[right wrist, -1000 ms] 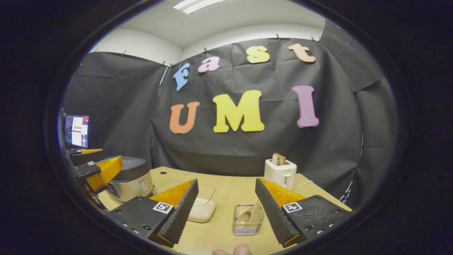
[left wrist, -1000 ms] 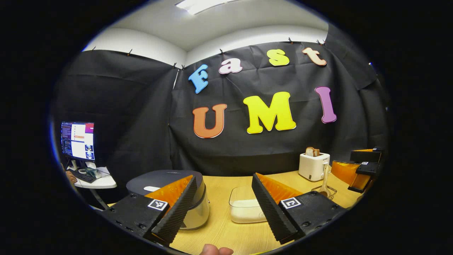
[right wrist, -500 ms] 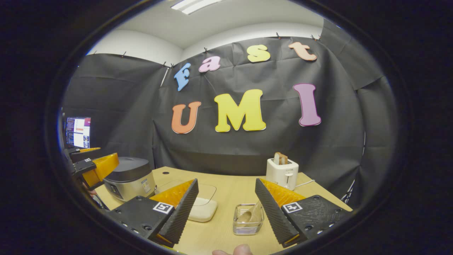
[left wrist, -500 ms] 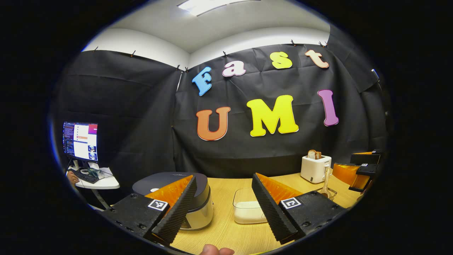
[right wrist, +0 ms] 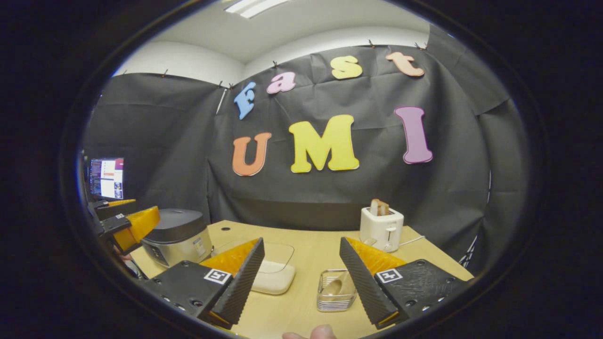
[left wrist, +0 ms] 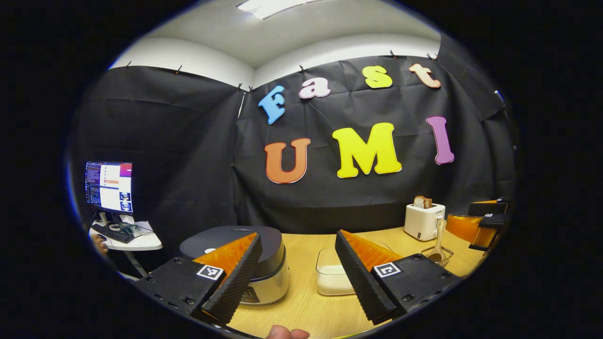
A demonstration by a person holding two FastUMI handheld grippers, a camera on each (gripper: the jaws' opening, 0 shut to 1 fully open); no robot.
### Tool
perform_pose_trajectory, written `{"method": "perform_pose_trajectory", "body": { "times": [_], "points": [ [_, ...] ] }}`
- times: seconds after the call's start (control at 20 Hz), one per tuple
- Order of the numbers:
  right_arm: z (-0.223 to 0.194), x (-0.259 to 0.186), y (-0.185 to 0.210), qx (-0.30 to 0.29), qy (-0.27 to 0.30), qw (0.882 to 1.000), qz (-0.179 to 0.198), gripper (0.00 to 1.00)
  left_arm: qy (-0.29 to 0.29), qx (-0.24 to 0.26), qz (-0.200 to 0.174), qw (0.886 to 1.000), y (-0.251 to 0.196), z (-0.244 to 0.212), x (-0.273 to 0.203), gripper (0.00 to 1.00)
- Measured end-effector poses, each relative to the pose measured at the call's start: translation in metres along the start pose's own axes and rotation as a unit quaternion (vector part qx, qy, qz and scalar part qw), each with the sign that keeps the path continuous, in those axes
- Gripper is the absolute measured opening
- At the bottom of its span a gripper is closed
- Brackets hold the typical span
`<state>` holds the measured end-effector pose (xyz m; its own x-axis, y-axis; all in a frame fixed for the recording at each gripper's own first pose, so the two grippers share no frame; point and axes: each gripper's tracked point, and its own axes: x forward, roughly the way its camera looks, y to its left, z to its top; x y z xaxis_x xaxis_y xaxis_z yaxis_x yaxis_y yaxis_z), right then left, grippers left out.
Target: Close the left gripper, press the button to open the rice cooker; take a wooden spoon from the chopstick holder with the right hand, scoop a spoonful of rice and pour it into the rice cooker, then put the wooden spoon back into the chopstick holder.
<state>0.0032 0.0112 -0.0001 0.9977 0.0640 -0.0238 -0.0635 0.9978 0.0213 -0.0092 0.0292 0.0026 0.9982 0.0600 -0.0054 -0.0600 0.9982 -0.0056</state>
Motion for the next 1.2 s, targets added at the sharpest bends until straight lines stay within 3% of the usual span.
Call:
{"method": "perform_pose_trajectory", "body": {
  "times": [0.45, 0.75, 0.9, 1.1, 1.2],
  "points": [
    [-0.005, 0.002, 0.006, -0.012, 0.002, 1.000, 0.003, 0.95, 0.027, -0.009, 0.001, 1.000, 0.022, -0.011, -0.006, 0.99],
    [-0.011, 0.013, 0.002, -0.024, 0.013, 1.000, -0.001, 0.95, 0.051, 0.013, 0.025, 0.998, 0.075, -0.014, 0.006, 0.99],
    [-0.011, 0.017, -0.001, -0.025, 0.013, 1.000, 0.002, 0.95, 0.086, 0.016, 0.017, 0.996, 0.094, -0.022, 0.020, 0.98],
    [-0.020, 0.022, -0.007, -0.032, 0.026, 0.999, 0.000, 0.96, 0.128, 0.034, 0.021, 0.991, 0.121, -0.029, 0.039, 0.79],
    [-0.020, 0.023, -0.008, -0.029, 0.031, 0.999, 0.005, 0.96, 0.167, 0.029, 0.024, 0.985, 0.134, -0.036, 0.046, 0.62]
  ]
}}
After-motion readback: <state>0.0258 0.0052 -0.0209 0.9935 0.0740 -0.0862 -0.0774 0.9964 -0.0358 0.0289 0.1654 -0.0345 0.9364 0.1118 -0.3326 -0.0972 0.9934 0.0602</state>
